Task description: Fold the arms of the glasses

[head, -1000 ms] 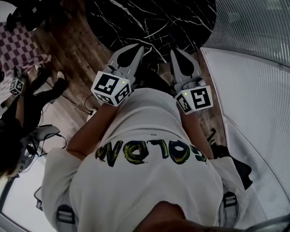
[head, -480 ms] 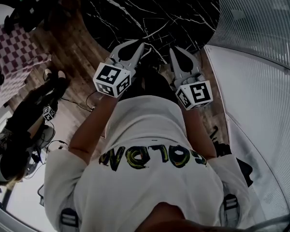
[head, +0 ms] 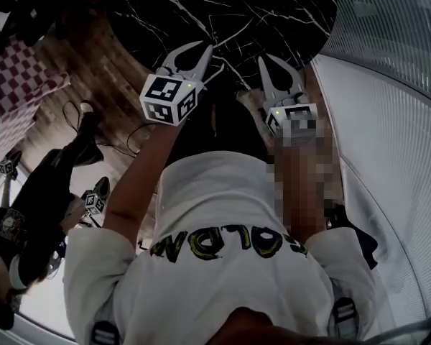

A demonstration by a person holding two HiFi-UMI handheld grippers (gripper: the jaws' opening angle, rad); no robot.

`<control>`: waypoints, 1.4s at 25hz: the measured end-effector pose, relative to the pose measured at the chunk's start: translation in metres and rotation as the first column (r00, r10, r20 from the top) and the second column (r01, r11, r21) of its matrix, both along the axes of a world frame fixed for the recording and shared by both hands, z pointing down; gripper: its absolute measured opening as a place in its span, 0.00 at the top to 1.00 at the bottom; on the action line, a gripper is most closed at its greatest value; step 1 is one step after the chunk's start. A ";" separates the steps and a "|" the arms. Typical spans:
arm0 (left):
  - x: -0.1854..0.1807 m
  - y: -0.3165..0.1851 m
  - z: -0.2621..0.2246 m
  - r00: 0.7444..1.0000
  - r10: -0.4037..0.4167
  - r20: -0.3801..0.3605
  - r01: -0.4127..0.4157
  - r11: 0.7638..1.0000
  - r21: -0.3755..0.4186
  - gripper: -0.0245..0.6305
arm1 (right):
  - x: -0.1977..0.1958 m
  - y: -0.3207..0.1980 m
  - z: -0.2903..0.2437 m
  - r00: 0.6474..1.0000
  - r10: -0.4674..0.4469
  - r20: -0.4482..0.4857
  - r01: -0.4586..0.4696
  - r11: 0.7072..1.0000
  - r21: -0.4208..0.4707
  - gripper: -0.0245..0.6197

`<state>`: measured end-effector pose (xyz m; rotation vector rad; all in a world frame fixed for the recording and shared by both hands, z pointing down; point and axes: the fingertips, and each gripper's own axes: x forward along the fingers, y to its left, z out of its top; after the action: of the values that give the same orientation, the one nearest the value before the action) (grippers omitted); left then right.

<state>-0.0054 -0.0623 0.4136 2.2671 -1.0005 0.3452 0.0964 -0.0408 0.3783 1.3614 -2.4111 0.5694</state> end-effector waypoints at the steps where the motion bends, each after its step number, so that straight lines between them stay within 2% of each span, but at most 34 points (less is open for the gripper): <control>1: 0.000 -0.004 0.008 1.000 -0.005 0.008 0.005 1.000 -0.007 0.92 | 0.003 -0.002 0.008 1.000 0.004 -0.007 -0.004 1.000 -0.011 0.96; 8: 0.004 -0.035 0.073 0.998 -0.025 0.065 0.030 0.997 -0.070 0.88 | 0.021 -0.014 0.076 0.997 0.000 -0.073 -0.007 0.995 -0.100 0.96; 13: 0.009 -0.047 0.109 0.997 -0.020 0.069 0.030 0.990 -0.140 0.83 | 0.028 -0.018 0.122 0.995 -0.015 -0.096 -0.001 0.986 -0.168 0.96; 20: 0.015 -0.057 0.127 0.996 -0.059 0.072 0.071 0.983 -0.170 0.82 | 0.033 -0.014 0.167 0.990 -0.048 -0.130 0.013 0.967 -0.255 0.96; 24: 0.021 -0.063 0.136 0.994 -0.053 0.099 0.069 0.983 -0.168 0.82 | 0.033 -0.013 0.186 0.987 -0.075 -0.143 0.031 0.957 -0.290 0.96; 35: 0.022 -0.069 0.145 0.989 -0.069 0.128 0.090 0.982 -0.166 0.82 | 0.028 -0.030 0.204 0.980 -0.125 -0.156 0.070 0.946 -0.318 0.96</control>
<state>0.0171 -0.1313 0.5590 2.0656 -1.0773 0.5200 0.1243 -0.0711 0.5818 1.1035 -2.1272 0.7349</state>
